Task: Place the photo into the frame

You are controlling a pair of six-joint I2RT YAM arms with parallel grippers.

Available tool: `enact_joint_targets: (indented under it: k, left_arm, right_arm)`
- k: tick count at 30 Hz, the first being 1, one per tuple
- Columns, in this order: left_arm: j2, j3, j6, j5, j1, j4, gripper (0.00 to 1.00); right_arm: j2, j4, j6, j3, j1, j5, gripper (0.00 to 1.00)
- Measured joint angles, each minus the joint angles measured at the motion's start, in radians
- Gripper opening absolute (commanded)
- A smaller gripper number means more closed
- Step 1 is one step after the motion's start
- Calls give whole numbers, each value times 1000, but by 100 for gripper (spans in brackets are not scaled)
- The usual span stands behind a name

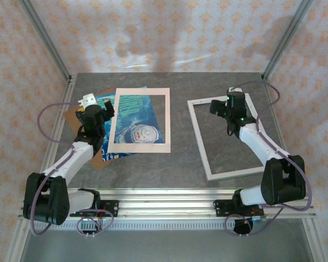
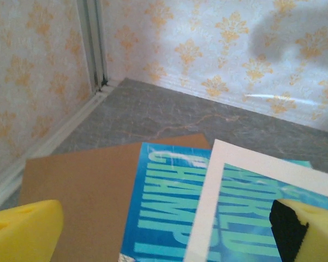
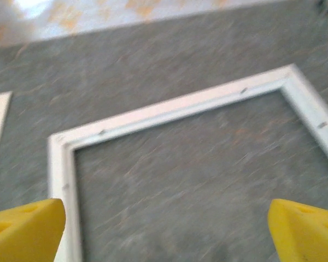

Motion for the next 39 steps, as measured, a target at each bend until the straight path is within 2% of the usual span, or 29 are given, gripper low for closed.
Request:
enact_joint_targets:
  k: [5, 10, 12, 18, 22, 30, 39]
  left_arm:
    - [-14, 40, -197, 18, -20, -216, 100]
    - [1, 62, -340, 114, -20, -365, 100]
    - [34, 95, -375, 176, -20, -388, 100]
    - [192, 214, -436, 342, -39, -426, 100]
    - [249, 253, -449, 395, -61, -451, 100]
    - [267, 269, -467, 422, -66, -467, 100]
    - [227, 241, -459, 413, -63, -507, 100]
  right_arm:
    - [38, -291, 58, 71, 63, -103, 93]
    - [93, -497, 51, 71, 171, -156, 76]
    - [117, -533, 48, 70, 193, -170, 72]
    - [214, -556, 62, 70, 244, -174, 65]
    - [269, -552, 72, 71, 280, -156, 56]
    - [398, -564, 81, 155, 291, -113, 30]
    - [587, -579, 120, 424, 306, -105, 25]
